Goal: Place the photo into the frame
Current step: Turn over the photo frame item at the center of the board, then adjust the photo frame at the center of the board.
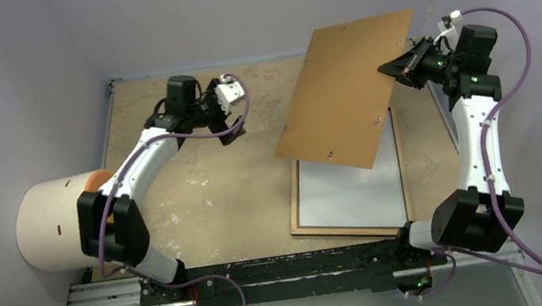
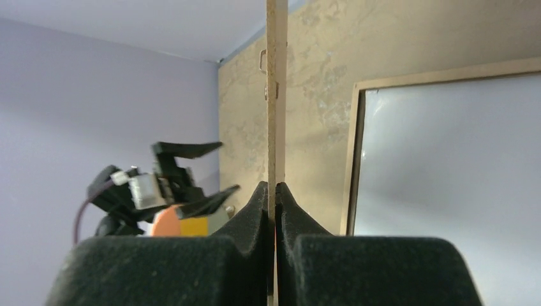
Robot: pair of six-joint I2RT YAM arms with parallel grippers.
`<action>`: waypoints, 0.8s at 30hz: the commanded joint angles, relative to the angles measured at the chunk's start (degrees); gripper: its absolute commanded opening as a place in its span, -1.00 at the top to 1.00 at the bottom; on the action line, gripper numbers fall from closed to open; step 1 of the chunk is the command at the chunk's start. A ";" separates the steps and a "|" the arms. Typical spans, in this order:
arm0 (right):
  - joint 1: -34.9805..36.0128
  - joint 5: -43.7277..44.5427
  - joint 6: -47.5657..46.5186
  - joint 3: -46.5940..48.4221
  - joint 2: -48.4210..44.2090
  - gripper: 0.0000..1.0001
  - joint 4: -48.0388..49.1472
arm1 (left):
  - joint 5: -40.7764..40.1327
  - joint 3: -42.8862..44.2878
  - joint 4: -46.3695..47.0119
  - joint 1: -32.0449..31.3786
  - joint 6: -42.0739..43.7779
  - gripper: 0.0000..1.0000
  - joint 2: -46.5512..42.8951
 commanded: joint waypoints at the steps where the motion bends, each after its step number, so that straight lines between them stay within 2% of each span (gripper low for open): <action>1: -2.49 -3.05 3.54 8.16 -1.32 1.00 -0.44 | 1.32 -0.28 9.74 -6.13 -10.53 -0.94 6.78; 5: -2.64 4.74 -2.46 12.13 -1.73 1.00 -8.41 | 1.11 3.48 14.22 -10.59 -20.12 -0.84 15.47; 9: -3.22 10.25 -7.21 12.85 -3.25 1.00 -13.29 | 0.48 6.85 16.62 -13.12 -24.46 -0.83 22.13; 16: -3.37 11.01 -6.64 7.16 -6.67 1.00 -9.60 | -0.71 8.60 25.06 -14.93 -31.32 -0.82 29.18; 20: -3.42 13.15 -7.44 8.60 -6.37 1.00 -10.83 | 0.37 8.76 26.77 -16.07 -33.81 -0.78 31.43; 24: -3.33 14.26 -7.52 9.40 -6.16 1.00 -11.14 | -0.51 9.19 26.44 -17.64 -32.72 -0.76 32.53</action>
